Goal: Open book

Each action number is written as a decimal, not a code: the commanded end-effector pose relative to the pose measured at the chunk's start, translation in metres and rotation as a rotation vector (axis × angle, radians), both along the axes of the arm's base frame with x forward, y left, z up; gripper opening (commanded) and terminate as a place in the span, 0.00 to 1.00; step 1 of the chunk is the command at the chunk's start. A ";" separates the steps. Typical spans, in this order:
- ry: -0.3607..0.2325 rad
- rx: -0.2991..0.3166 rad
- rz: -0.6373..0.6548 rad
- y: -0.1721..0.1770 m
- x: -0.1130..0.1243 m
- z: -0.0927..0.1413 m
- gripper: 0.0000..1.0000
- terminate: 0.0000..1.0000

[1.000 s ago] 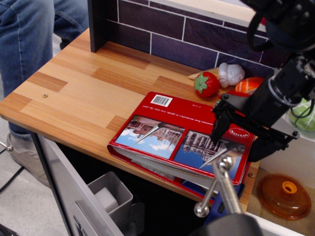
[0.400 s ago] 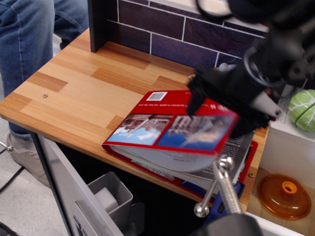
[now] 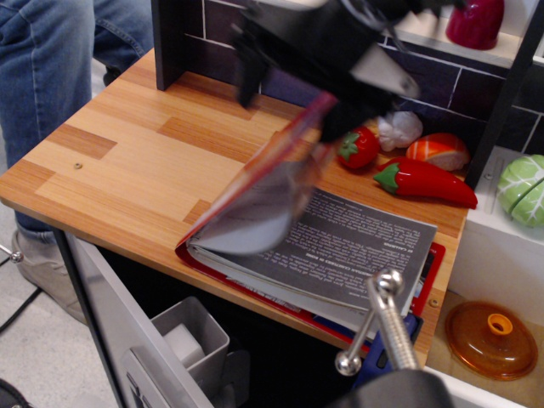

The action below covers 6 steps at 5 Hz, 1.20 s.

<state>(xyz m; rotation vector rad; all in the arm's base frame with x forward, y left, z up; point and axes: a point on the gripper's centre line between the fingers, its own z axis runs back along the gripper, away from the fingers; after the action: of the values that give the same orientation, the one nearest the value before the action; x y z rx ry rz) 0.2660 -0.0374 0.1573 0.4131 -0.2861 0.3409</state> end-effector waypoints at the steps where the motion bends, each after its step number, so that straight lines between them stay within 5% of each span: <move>1: 0.049 -0.172 0.390 0.083 0.012 0.019 1.00 0.00; 2: 0.226 -0.213 0.413 0.124 0.011 -0.012 1.00 0.00; 4: 0.079 0.024 0.266 0.181 0.002 -0.053 1.00 0.00; 5: 0.061 0.084 0.341 0.202 -0.008 -0.070 1.00 0.00; 6: 0.133 0.134 0.350 0.222 -0.027 -0.091 1.00 0.00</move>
<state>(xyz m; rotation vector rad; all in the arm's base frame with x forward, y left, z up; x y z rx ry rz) 0.2401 0.1786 0.0549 0.6117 -0.0635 0.6115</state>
